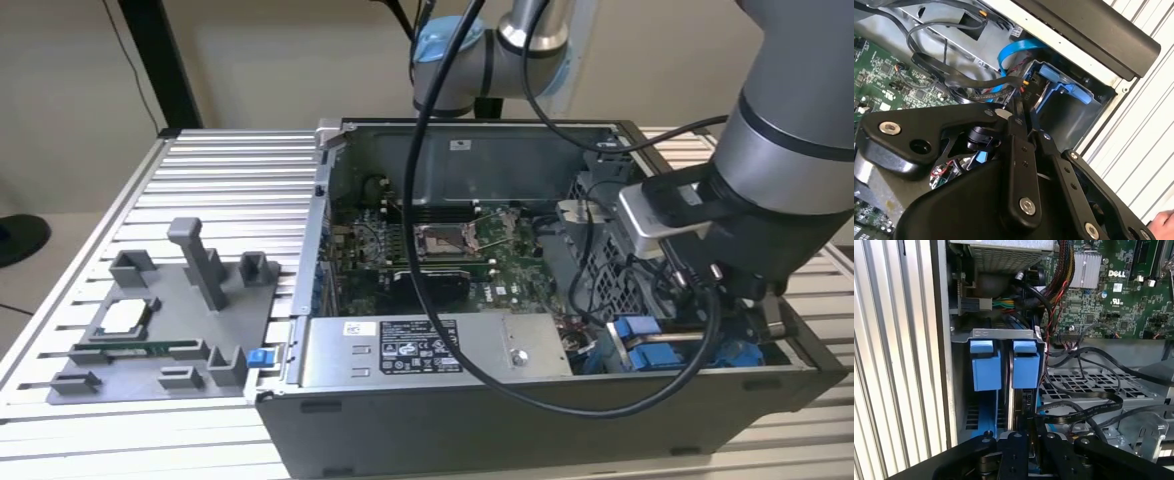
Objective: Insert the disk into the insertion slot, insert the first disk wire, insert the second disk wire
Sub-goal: 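Insert the second disk wire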
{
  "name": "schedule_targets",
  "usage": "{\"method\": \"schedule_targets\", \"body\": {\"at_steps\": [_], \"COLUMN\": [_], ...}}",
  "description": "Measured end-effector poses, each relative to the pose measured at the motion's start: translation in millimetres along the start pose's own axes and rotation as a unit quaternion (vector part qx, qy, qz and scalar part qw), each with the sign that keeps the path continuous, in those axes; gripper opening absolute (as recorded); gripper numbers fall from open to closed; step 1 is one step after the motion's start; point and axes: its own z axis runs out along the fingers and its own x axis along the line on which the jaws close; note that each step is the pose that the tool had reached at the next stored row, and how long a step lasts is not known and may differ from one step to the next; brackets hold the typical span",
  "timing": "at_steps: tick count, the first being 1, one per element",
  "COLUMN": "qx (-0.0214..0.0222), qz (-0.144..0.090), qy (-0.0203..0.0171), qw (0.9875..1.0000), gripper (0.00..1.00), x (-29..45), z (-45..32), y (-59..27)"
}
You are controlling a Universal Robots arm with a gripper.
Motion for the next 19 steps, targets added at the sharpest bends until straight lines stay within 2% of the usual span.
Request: {"method": "schedule_targets", "body": {"at_steps": [2, 4, 7, 11, 19], "qx": [0.0002, 0.0003, 0.0008, 0.0011, 0.0025], "qz": [0.001, 0.002, 0.004, 0.006, 0.012], "qy": [-0.0006, 0.0011, -0.0008, 0.0004, 0.0020], "qw": [1.0000, 1.0000, 1.0000, 1.0000, 0.9999], "gripper": [0.00, 0.00, 0.00, 0.00, 0.00], "x": [-0.8, -2.3, -2.2, -2.9, -4.5], "z": [-1.3, -3.0, -4.9, -9.5, -7.9], "y": [-0.4, -0.9, -1.3, -2.5, -1.9]}}
